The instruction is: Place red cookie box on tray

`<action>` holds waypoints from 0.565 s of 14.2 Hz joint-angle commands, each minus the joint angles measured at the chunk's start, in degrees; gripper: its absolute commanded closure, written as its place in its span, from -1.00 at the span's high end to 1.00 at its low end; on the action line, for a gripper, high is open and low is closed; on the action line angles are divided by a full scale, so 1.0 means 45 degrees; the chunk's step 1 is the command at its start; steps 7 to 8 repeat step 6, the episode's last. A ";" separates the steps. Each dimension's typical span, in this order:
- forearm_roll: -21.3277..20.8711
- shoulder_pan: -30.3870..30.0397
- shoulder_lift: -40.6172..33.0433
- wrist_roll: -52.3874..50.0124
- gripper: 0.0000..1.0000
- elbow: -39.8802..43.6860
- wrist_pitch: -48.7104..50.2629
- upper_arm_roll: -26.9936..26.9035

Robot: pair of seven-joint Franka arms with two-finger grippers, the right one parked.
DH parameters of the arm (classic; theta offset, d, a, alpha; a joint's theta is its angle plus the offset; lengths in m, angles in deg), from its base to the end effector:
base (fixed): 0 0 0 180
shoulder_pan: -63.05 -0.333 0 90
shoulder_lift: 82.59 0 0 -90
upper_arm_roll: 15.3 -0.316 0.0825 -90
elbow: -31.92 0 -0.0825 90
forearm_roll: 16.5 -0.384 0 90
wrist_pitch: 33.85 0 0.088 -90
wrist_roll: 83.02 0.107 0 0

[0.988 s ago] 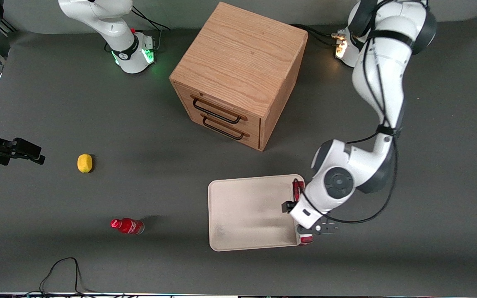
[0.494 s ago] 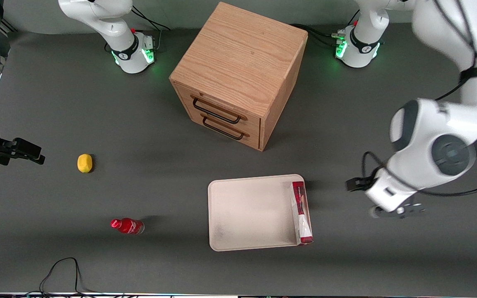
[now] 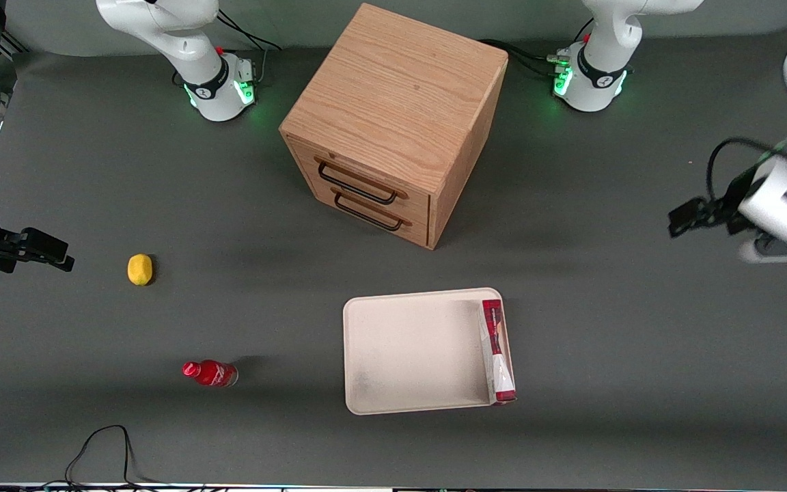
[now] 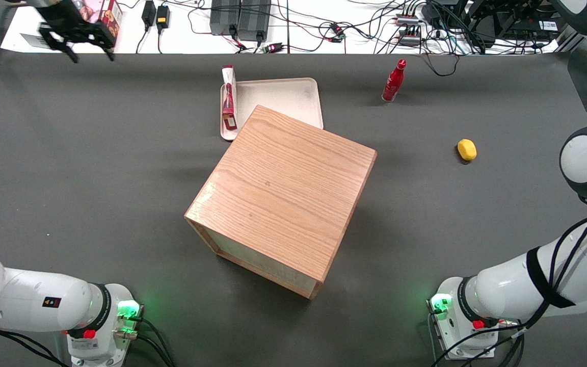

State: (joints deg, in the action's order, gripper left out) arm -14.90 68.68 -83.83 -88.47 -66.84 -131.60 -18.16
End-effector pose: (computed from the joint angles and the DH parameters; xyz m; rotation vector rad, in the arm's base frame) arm 0.5548 -0.0292 0.5756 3.1116 0.0785 0.0030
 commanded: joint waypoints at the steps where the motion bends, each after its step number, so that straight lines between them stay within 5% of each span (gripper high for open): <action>1: -0.0005 -0.0412 -0.1850 0.0274 1.00 -0.1451 0.0568 0.0206; 8: -0.0434 -0.0608 -0.2498 0.0508 1.00 -0.1432 0.1117 0.0362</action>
